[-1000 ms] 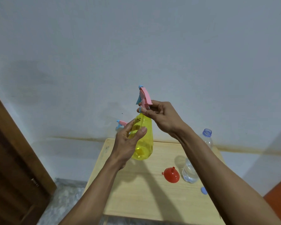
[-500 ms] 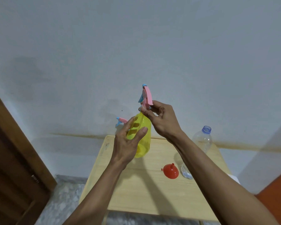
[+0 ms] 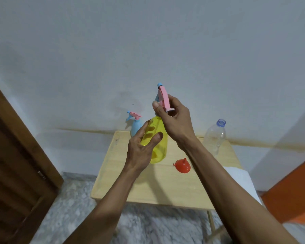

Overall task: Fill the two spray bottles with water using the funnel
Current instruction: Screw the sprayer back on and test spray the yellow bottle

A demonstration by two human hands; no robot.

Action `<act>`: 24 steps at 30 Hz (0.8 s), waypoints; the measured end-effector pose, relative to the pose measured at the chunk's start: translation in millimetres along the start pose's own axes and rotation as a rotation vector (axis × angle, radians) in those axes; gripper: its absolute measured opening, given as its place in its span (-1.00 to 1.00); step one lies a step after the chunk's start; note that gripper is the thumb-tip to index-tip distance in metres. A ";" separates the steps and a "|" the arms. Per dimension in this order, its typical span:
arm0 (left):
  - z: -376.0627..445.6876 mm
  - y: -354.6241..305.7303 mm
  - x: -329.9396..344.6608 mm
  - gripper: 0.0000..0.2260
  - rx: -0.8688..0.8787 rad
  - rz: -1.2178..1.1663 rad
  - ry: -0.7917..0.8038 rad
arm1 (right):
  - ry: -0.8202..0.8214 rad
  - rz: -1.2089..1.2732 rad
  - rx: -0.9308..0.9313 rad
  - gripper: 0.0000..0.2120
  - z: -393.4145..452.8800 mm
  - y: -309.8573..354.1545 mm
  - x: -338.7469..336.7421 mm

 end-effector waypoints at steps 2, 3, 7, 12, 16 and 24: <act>-9.3 -5.4 1.6 -0.51 0.012 0.005 0.004 | 0.012 -0.008 -0.009 -0.48 -8.5 5.8 -1.8; -13.6 -8.0 2.7 -0.54 0.014 0.008 0.005 | 0.019 -0.011 -0.013 -0.52 -12.4 8.4 -3.5; -36.3 -19.3 11.0 -0.51 0.026 0.016 0.014 | 0.025 -0.023 -0.039 -0.85 -34.4 24.3 -15.6; -82.4 -29.0 32.9 -0.49 0.022 0.049 0.059 | -0.057 0.008 -0.034 -0.78 -72.9 39.5 -43.7; -128.8 -28.9 45.3 -0.43 0.008 0.138 0.078 | -0.141 0.055 -0.002 -0.78 -110.3 30.7 -70.4; -176.3 1.4 -11.4 -0.53 -0.068 0.579 -0.046 | -0.212 -0.003 0.176 -0.64 -174.0 -15.8 -106.4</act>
Point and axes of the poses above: each hand's wrist, its own z-axis towards the middle knuckle, its own x-axis out of the palm, y = z × x, the point moved 5 cm from there along z, towards the middle knuckle, and after that the axes turned 3 degrees about z, right-handed, at the moved point
